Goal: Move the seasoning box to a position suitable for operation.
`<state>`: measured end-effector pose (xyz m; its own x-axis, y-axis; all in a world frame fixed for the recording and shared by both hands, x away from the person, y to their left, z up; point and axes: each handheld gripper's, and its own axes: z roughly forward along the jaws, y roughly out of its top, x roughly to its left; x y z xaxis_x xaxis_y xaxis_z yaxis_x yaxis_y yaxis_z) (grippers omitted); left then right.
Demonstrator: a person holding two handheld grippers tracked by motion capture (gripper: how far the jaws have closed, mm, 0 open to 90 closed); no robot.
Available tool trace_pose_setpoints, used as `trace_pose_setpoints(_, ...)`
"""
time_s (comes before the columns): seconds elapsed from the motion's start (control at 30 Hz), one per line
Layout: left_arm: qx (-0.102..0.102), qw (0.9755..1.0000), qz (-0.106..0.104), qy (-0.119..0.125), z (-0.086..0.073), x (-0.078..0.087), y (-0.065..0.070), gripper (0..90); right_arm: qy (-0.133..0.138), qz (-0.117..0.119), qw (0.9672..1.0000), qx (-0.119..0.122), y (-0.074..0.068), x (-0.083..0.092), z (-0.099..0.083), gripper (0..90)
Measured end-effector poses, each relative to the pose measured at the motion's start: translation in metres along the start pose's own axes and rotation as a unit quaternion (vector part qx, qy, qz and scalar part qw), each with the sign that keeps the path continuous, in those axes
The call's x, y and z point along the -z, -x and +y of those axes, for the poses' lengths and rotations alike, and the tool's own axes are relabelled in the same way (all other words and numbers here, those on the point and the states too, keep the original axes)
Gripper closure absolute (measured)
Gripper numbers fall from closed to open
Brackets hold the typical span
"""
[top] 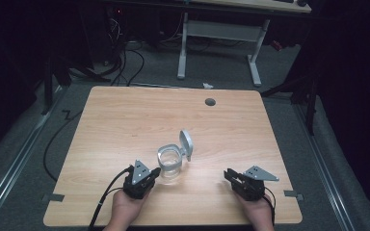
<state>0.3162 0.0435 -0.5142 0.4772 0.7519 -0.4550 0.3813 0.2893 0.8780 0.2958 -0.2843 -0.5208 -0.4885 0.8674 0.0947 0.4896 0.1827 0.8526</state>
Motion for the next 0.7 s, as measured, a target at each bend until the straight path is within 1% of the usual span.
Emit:
trace_pose_setpoints(0.1, -0.003, 1.0000, -0.005, -0.002, -0.001, 0.000, 0.003, 90.0, 0.000, 0.000, 1.0000, 0.000, 0.000, 0.000, 0.000, 76.2)
trace_pose_setpoints(0.17, -0.006, 0.9999, -0.013, -0.003, -0.001, -0.001, 0.009, 90.0, 0.000, 0.000, 1.0000, 0.000, 0.000, 0.000, 0.000, 76.2)
trace_pose_setpoints(0.2, -0.006, 0.9999, -0.013, -0.003, -0.001, -0.001, 0.009, 90.0, 0.000, 0.000, 1.0000, 0.001, 0.000, 0.000, 0.000, 76.2)
trace_pose_setpoints(0.23, -0.008, 0.9998, -0.016, -0.006, -0.001, -0.002, 0.013, 90.0, 0.000, 0.000, 1.0000, 0.001, 0.000, 0.000, 0.000, 76.2)
trace_pose_setpoints(0.37, -0.007, 0.9997, -0.022, -0.008, -0.003, -0.004, 0.018, 90.0, 0.000, 0.000, 1.0000, 0.001, 0.000, 0.000, 0.000, 76.2)
trace_pose_setpoints(0.4, -0.007, 0.9996, -0.026, -0.011, -0.005, -0.006, 0.021, 90.0, 0.000, 0.000, 1.0000, 0.000, 0.000, 0.000, 0.000, 76.2)
trace_pose_setpoints(0.43, -0.007, 0.9996, -0.026, -0.011, -0.005, -0.006, 0.021, 90.0, 0.000, 0.000, 1.0000, 0.000, 0.000, 0.000, 0.000, 76.2)
trace_pose_setpoints(0.47, -0.011, 0.9994, -0.030, -0.016, -0.007, -0.009, 0.025, 90.0, 0.000, 0.000, 1.0000, 0.001, 0.000, 0.000, 0.000, 76.2)
trace_pose_setpoints(0.5, -0.011, 0.9994, -0.030, -0.016, -0.007, -0.009, 0.025, 90.0, 0.000, 0.000, 1.0000, 0.001, 0.000, 0.000, 0.000, 76.2)
trace_pose_setpoints(0.53, -0.011, 0.9992, -0.035, -0.018, -0.009, -0.011, 0.029, 90.0, 0.000, 0.000, 1.0000, 0.001, 0.000, 0.000, 0.000, 76.2)
trace_pose_setpoints(0.63, -0.014, 0.9990, -0.038, -0.020, -0.010, -0.015, 0.032, 90.0, 0.000, 0.000, 1.0000, 0.001, 0.000, 0.000, 0.000, 76.2)
trace_pose_setpoints(0.67, -0.013, 0.9988, -0.043, -0.020, -0.010, -0.018, 0.036, 90.0, 0.000, 0.000, 1.0000, 0.001, 0.000, 0.000, 0.000, 76.2)
trace_pose_setpoints(0.7, -0.013, 0.9988, -0.043, -0.020, -0.010, -0.018, 0.036, 90.0, 0.000, 0.000, 1.0000, 0.001, 0.000, 0.000, 0.000, 76.2)
